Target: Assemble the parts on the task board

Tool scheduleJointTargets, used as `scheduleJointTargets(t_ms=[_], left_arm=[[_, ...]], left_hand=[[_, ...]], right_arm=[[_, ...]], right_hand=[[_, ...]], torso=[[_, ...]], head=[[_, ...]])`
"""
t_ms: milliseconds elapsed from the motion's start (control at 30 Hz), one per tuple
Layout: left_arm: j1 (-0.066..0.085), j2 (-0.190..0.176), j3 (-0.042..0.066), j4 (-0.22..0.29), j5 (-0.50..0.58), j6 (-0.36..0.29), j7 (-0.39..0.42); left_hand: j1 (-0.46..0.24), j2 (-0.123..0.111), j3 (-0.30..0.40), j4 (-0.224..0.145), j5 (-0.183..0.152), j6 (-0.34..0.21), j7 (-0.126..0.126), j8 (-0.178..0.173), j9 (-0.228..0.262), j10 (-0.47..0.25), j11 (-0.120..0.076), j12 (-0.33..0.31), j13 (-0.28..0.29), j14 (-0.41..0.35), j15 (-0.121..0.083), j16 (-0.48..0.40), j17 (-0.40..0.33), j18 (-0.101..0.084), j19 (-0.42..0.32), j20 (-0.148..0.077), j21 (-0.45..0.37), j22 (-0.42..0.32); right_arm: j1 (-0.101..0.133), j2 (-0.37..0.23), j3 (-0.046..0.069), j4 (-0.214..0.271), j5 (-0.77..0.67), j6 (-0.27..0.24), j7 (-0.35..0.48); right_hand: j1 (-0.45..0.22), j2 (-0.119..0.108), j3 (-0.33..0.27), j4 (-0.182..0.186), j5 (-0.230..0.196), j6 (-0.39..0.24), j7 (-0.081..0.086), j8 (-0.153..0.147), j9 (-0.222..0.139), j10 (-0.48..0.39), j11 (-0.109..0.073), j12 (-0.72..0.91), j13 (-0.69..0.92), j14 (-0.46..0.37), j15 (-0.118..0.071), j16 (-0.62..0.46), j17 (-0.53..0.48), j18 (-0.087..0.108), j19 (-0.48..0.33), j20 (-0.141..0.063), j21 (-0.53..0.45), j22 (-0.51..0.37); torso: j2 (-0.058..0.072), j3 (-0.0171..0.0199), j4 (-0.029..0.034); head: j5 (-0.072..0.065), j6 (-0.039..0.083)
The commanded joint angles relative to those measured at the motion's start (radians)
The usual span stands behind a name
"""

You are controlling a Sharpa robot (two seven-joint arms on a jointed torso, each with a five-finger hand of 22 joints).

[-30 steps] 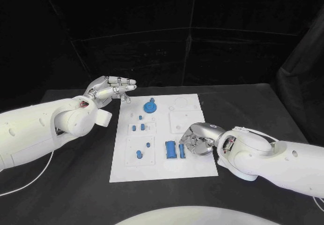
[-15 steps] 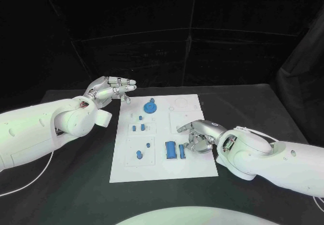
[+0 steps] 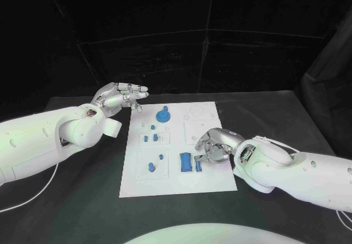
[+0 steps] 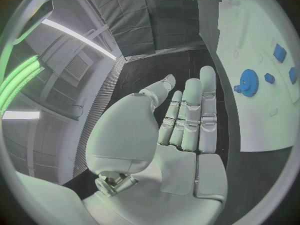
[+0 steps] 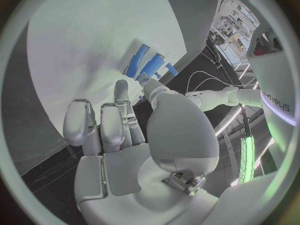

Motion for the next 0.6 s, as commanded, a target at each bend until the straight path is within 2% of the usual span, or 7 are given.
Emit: scheduleJointTargets(t_ms=[33, 167, 200, 333, 500, 600], left_arm=[[0.001, 0.0, 0.001, 0.001, 0.003, 0.013, 0.001], [0.001, 0.0, 0.001, 0.001, 0.003, 0.013, 0.0], [0.001, 0.0, 0.001, 0.001, 0.003, 0.013, 0.0], [0.001, 0.001, 0.001, 0.0, 0.003, 0.014, -0.001], [0.001, 0.002, 0.001, -0.001, 0.003, 0.015, -0.001], [0.001, 0.003, 0.001, -0.002, 0.003, 0.015, -0.002]], left_hand=[[0.002, 0.012, -0.003, -0.001, 0.002, -0.008, -0.002, 0.0, -0.001, -0.008, -0.001, 0.006, -0.001, -0.006, -0.002, 0.004, -0.001, 0.014, -0.005, 0.003, -0.004, -0.001], [0.002, 0.012, -0.003, -0.001, 0.002, -0.008, -0.002, 0.0, -0.001, -0.008, -0.001, 0.006, -0.001, -0.006, -0.002, 0.004, -0.001, 0.014, -0.005, 0.003, -0.004, -0.001], [0.002, 0.012, -0.003, -0.001, 0.002, -0.008, -0.002, 0.0, -0.001, -0.008, -0.001, 0.006, -0.001, -0.006, -0.002, 0.004, -0.001, 0.014, -0.005, 0.003, -0.004, -0.001], [0.002, 0.012, -0.003, -0.001, 0.002, -0.009, -0.001, -0.001, -0.001, -0.009, -0.001, 0.006, -0.001, -0.006, -0.002, 0.004, -0.001, 0.014, -0.005, 0.003, -0.004, -0.001], [0.002, 0.012, -0.003, -0.001, 0.002, -0.009, -0.001, -0.001, -0.001, -0.009, -0.001, 0.006, -0.001, -0.006, -0.002, 0.004, -0.001, 0.014, -0.005, 0.003, -0.004, -0.001], [0.002, 0.013, -0.002, -0.001, 0.002, -0.009, -0.001, 0.0, -0.001, -0.009, -0.001, 0.007, -0.001, -0.006, -0.002, 0.005, -0.002, 0.014, -0.005, 0.003, -0.005, -0.001]], right_arm=[[-0.009, 0.006, 0.0, -0.003, -0.021, 0.03, -0.03], [-0.019, 0.013, 0.0, -0.007, -0.041, 0.032, -0.051], [-0.021, 0.015, 0.0, -0.008, -0.049, 0.031, -0.058], [-0.027, 0.021, 0.0, -0.019, -0.085, 0.026, -0.077], [-0.029, 0.023, 0.0, -0.022, -0.093, 0.013, -0.068], [-0.03, 0.022, 0.0, -0.015, -0.054, -0.02, -0.038]], right_hand=[[0.018, 0.001, -0.032, 0.001, -0.005, 0.043, -0.013, 0.042, 0.012, 0.0, -0.017, 0.007, -0.002, 0.032, -0.011, 0.0, 0.004, 0.016, 0.009, -0.007, -0.001, 0.003], [0.033, 0.01, -0.072, -0.002, -0.005, 0.08, -0.03, 0.097, 0.031, 0.006, -0.03, 0.014, -0.004, 0.033, -0.023, 0.003, 0.009, 0.015, 0.014, -0.018, 0.002, 0.008], [0.041, 0.019, -0.092, -0.004, -0.005, 0.087, -0.037, 0.125, 0.042, 0.015, -0.037, 0.028, 0.004, 0.035, -0.028, 0.005, 0.013, 0.014, 0.018, -0.023, 0.004, 0.011], [0.071, 0.044, -0.13, -0.015, -0.007, 0.088, -0.05, 0.188, 0.068, 0.034, -0.048, 0.065, 0.029, 0.037, -0.038, 0.01, 0.021, 0.012, 0.026, -0.034, 0.009, 0.019], [0.087, 0.06, -0.166, -0.02, -0.006, 0.066, -0.054, 0.233, 0.088, 0.041, -0.053, 0.08, 0.037, 0.038, -0.041, 0.012, 0.026, 0.01, 0.029, -0.037, 0.011, 0.022], [0.061, 0.056, -0.2, -0.003, -0.008, 0.056, -0.055, 0.251, 0.096, 0.055, -0.051, 0.111, 0.061, 0.042, -0.04, 0.023, 0.039, 0.007, 0.037, -0.038, 0.019, 0.033]], torso=[[0.0, -0.0003, 0.0007], [0.0, -0.0003, 0.0012], [0.0, 0.0, 0.001], [0.0, -0.0001, -0.001], [-0.001, -0.0002, -0.0008], [-0.001, 0.0007, -0.0008]], head=[[0.0, -0.002], [0.001, -0.004], [0.002, -0.005], [0.003, -0.005], [0.002, -0.006], [0.002, -0.005]])
